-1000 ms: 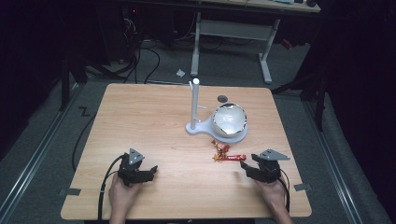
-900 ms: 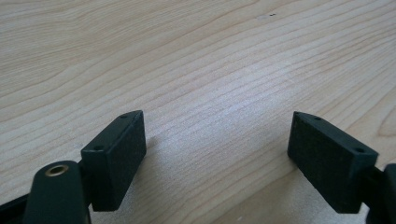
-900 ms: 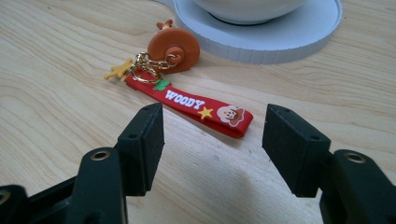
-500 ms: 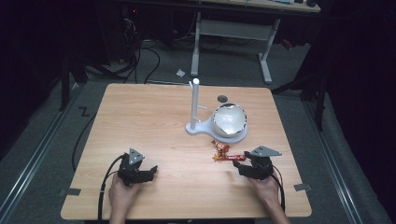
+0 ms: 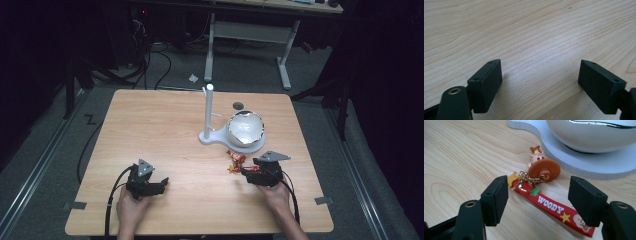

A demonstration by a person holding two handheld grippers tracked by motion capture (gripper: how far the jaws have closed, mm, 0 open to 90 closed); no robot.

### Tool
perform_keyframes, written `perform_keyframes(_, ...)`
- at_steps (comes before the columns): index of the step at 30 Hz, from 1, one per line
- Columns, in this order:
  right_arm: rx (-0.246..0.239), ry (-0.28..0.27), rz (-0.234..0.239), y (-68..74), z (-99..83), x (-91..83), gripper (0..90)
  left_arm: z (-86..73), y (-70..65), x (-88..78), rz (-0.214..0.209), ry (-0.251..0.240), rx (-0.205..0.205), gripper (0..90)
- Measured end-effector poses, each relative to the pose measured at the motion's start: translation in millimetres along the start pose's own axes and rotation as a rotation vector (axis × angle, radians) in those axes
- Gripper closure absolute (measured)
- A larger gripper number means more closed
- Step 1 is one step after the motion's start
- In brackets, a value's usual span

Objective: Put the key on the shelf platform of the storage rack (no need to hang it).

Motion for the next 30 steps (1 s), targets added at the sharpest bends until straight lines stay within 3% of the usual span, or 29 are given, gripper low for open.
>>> perform_keyframes(14, 0.001, 0.004, -0.005, 2.6, 17.4, 20.9, 30.0, 0.0, -0.2, 0.0, -0.001, -0.001, 0.000, 19.6)
perform_keyframes(30, 0.009, 0.060, -0.026, 0.2, 16.4, 43.8, 29.1, -0.2, -0.2, -0.2, -0.002, 0.001, 0.003, 19.6)
Point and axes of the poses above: each handheld gripper's, and its own axes: x roughly forward along the jaws, z roughly out of its top, y roughly to its left, the point moved 6 cm from there along x, roughly forward along the jaws, and after that the axes turned 1 degree about -z, right-handed, at the moved point
